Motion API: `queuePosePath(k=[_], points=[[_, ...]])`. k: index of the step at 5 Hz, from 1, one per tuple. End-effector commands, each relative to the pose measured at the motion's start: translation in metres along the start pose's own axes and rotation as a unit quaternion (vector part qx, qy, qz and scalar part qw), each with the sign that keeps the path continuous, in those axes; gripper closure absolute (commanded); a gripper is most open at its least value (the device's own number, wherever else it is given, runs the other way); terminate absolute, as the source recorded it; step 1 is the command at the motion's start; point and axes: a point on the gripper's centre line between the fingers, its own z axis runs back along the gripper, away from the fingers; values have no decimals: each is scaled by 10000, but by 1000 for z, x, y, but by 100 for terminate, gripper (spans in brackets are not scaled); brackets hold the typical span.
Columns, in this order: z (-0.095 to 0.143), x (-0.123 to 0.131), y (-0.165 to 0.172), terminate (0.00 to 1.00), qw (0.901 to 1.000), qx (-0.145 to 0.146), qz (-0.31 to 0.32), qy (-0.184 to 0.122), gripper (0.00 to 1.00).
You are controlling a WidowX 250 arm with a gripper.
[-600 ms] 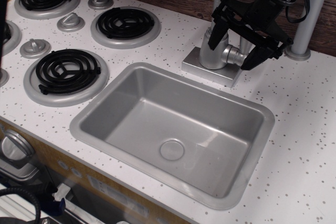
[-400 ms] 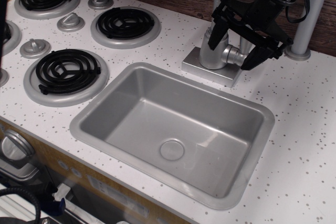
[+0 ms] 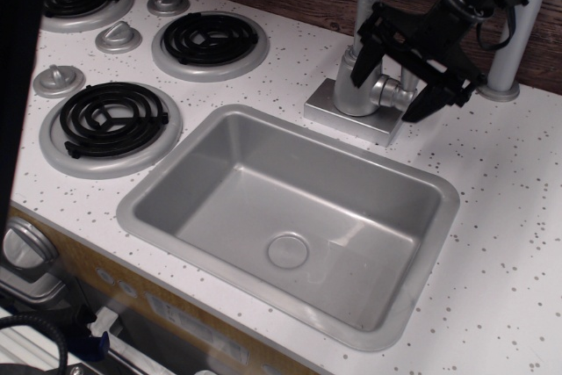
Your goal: Lever vertical to front
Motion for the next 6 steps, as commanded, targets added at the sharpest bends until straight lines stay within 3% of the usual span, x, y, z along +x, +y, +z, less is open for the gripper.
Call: queuePosePath(k=[1, 3, 4, 5, 6], points=[[25, 26, 3, 0, 9988, 27, -235, -429, 0], [24, 36, 3, 0, 9977, 16, -379, -570, 0], [23, 38, 1, 0, 9975, -8, -355, -612, 100], [23, 39, 1, 0, 9975, -16, -344, -620, 100], [21, 29, -1, 0, 9989, -46, -187, -436, 100]])
